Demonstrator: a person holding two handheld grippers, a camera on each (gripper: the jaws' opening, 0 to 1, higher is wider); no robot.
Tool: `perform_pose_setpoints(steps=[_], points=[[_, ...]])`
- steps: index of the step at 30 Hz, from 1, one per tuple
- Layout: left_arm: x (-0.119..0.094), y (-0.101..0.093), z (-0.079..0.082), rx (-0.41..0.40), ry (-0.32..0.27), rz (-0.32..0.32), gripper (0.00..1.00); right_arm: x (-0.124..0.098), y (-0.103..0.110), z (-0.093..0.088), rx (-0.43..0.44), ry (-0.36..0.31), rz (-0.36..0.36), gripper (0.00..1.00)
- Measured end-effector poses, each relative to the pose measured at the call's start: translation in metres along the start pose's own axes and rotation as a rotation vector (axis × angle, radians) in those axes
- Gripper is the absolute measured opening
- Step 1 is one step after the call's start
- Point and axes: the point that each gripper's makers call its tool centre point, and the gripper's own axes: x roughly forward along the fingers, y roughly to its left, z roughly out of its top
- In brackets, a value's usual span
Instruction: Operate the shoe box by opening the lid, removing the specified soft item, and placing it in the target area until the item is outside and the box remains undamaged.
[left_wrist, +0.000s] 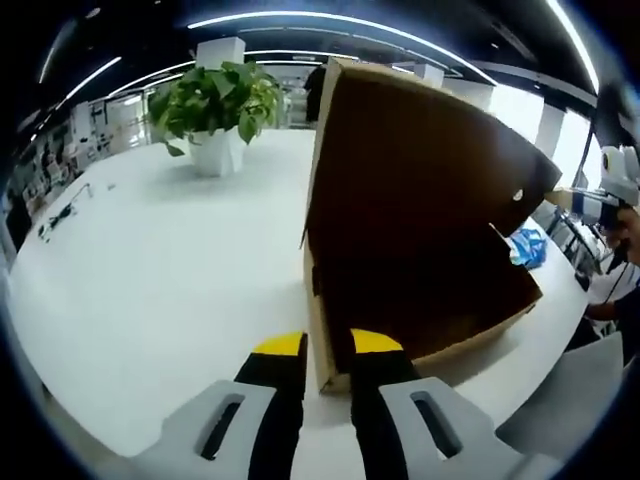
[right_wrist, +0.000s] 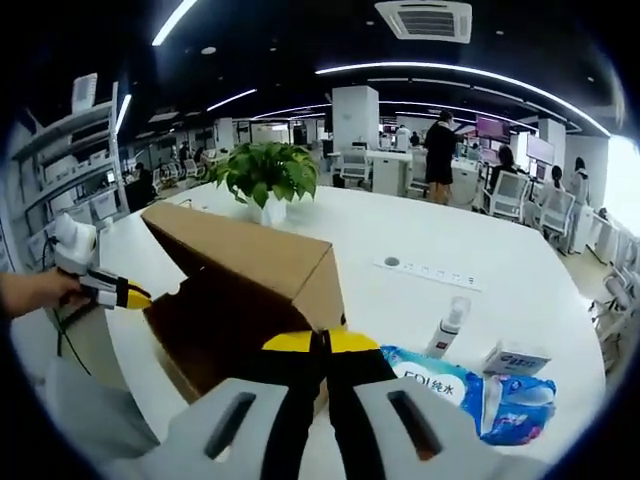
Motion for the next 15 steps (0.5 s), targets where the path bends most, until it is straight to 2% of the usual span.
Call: perform_pose_setpoints(steps=[8, 15], points=[[-0.014, 0.000, 0.041, 0.042, -0.098, 0.008, 0.17, -0.005, 0.006, -0.012, 0.013, 0.008, 0.012, 0.02], [-0.019, -0.007, 0.054, 0.085, -0.130, -0.003, 0.20, -0.010, 0.011, -0.023, 0.026, 0.019, 0.033, 0.03]])
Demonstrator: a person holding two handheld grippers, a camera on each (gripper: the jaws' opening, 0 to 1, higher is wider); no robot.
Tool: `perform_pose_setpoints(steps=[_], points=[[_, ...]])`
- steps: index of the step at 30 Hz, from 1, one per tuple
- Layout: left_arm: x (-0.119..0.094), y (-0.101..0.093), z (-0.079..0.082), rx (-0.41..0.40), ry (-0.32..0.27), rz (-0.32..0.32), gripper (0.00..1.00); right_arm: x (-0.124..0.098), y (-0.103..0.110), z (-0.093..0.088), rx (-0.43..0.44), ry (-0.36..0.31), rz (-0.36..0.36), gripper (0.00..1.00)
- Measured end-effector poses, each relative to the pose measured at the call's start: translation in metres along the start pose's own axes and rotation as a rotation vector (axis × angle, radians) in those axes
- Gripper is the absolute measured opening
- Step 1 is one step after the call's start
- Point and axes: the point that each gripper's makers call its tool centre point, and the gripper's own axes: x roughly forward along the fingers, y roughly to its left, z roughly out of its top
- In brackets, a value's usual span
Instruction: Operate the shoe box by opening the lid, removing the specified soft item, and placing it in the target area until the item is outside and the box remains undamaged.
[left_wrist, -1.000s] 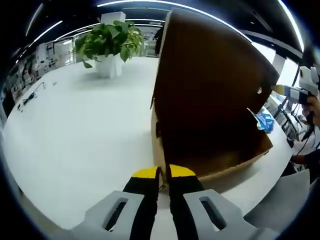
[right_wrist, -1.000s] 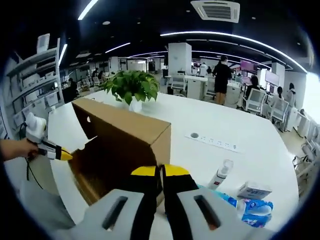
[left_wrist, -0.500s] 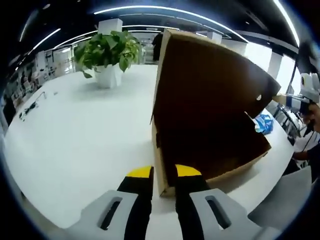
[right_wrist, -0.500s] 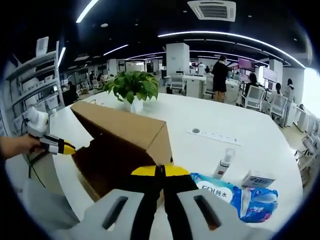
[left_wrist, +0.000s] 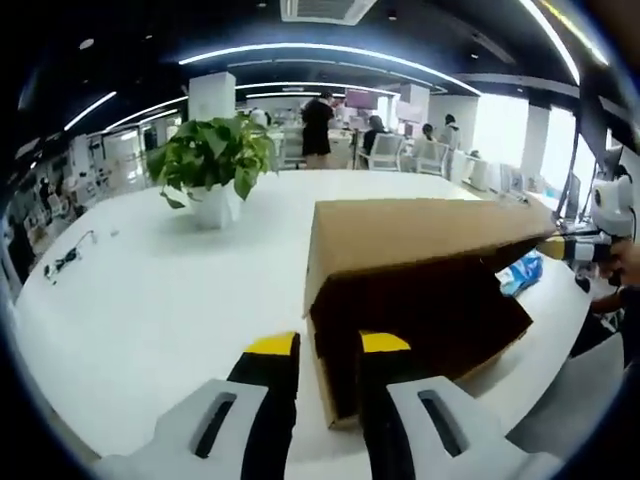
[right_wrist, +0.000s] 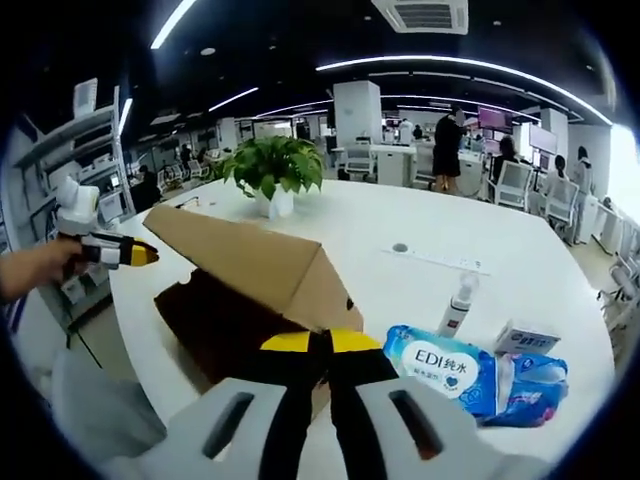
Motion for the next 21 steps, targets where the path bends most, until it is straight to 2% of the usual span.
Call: perform_pose_setpoints(steps=[16, 21], points=[[-0.006, -0.011, -0.012, 0.052, 0.005, -0.029, 0.23, -0.005, 0.013, -0.035, -0.032, 0.056, 0.056, 0.04], [-0.008, -0.015, -0.023, 0.077, 0.030, -0.046, 0.24, -0.005, 0.017, -0.043, -0.037, 0.068, 0.067, 0.04]])
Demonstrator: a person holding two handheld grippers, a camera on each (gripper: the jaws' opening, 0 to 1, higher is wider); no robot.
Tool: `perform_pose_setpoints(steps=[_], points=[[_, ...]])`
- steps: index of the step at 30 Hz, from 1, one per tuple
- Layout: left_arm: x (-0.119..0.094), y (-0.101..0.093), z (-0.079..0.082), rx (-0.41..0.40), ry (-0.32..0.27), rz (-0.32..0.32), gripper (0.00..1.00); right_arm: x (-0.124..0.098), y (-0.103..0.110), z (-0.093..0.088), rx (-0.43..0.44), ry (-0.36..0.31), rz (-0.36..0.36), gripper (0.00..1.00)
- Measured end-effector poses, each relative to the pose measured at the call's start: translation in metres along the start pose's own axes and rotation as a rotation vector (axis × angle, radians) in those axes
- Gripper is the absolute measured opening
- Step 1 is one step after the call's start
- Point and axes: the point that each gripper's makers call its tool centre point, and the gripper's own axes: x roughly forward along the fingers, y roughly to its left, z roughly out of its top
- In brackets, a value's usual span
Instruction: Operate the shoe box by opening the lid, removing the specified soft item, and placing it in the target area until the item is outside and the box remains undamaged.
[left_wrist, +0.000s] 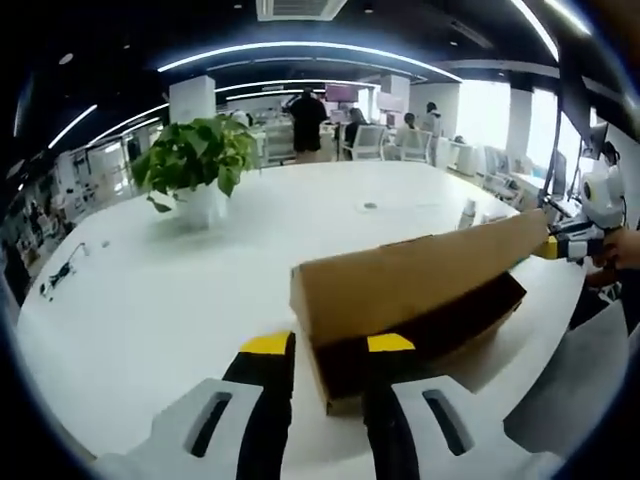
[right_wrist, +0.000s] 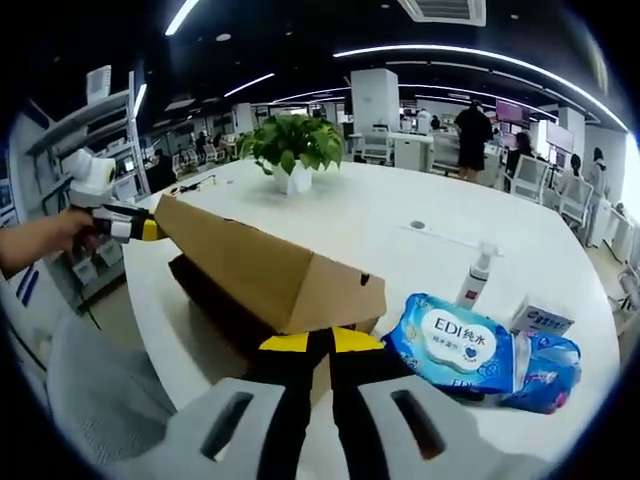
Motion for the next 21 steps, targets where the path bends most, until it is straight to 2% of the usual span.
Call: perform_pose_setpoints(steps=[14, 21], points=[[0.002, -0.009, -0.024, 0.050, 0.059, -0.047, 0.30, -0.001, 0.011, -0.022, -0.077, 0.043, 0.043, 0.10], [0.006, -0.012, -0.033, 0.056, 0.086, -0.064, 0.31, 0.000, 0.015, -0.033, -0.079, 0.082, 0.071, 0.11]])
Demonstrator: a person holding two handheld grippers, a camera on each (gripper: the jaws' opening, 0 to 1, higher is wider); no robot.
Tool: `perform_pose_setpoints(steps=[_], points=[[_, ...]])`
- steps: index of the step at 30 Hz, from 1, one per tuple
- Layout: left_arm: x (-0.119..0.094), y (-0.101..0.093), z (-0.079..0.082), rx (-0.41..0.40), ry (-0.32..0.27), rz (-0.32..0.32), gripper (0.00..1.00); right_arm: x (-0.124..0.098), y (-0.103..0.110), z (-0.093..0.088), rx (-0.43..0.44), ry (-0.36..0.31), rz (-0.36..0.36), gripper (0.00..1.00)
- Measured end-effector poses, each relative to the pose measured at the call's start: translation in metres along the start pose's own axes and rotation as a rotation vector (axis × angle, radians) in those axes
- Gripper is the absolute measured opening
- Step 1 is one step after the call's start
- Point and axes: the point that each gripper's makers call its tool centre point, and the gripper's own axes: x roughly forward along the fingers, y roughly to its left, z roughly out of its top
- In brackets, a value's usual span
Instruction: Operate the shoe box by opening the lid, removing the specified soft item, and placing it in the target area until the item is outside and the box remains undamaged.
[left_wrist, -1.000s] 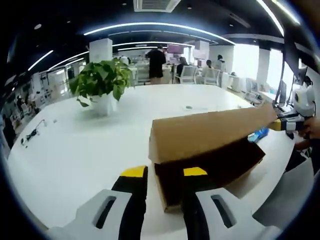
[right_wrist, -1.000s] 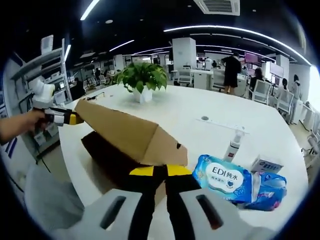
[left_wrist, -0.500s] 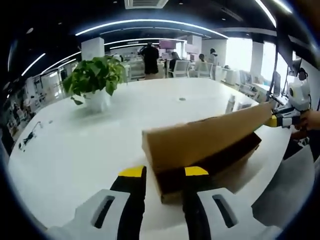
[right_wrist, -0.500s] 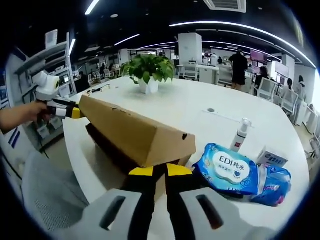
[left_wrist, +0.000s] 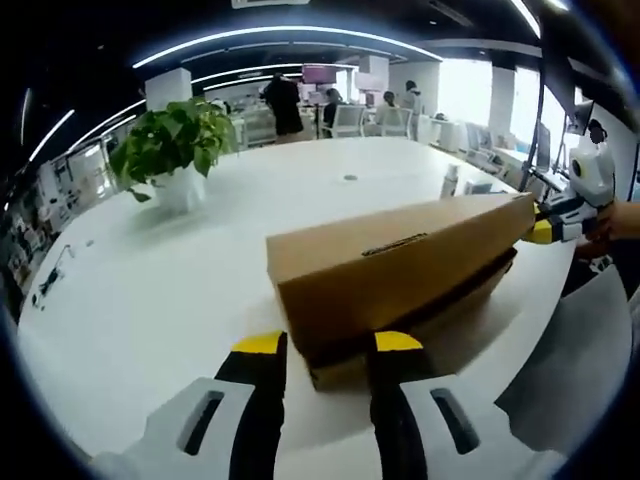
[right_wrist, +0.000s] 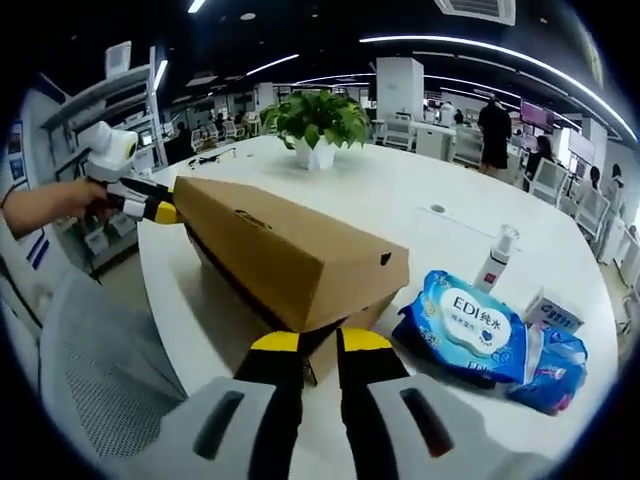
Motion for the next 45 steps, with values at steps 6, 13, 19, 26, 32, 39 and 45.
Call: perform_pose_setpoints(steps=[6, 13, 19, 26, 32, 39, 45], points=[[0.005, -0.002, -0.012, 0.011, 0.036, -0.006, 0.31, 0.002, 0.006, -0.006, -0.003, 0.020, 0.030, 0.16], [0.009, -0.005, -0.024, -0.003, 0.061, -0.016, 0.32, 0.007, 0.010, -0.016, 0.000, 0.050, 0.048, 0.17], [0.014, -0.009, -0.034, -0.007, 0.083, -0.026, 0.34, 0.013, 0.011, -0.027, 0.000, 0.081, 0.060, 0.18], [0.020, -0.010, -0.042, 0.003, 0.111, -0.034, 0.36, 0.018, 0.011, -0.036, 0.005, 0.104, 0.060, 0.18], [0.017, -0.008, -0.045, -0.019, 0.115, -0.034, 0.37, 0.017, 0.009, -0.038, 0.033, 0.103, 0.061, 0.19], [0.008, -0.010, -0.034, 0.011, 0.101, -0.048, 0.38, 0.009, 0.011, -0.025, 0.009, 0.079, 0.069, 0.21], [0.011, -0.014, -0.030, 0.041, 0.105, -0.055, 0.39, 0.013, 0.012, -0.020, 0.004, 0.072, 0.067, 0.20]])
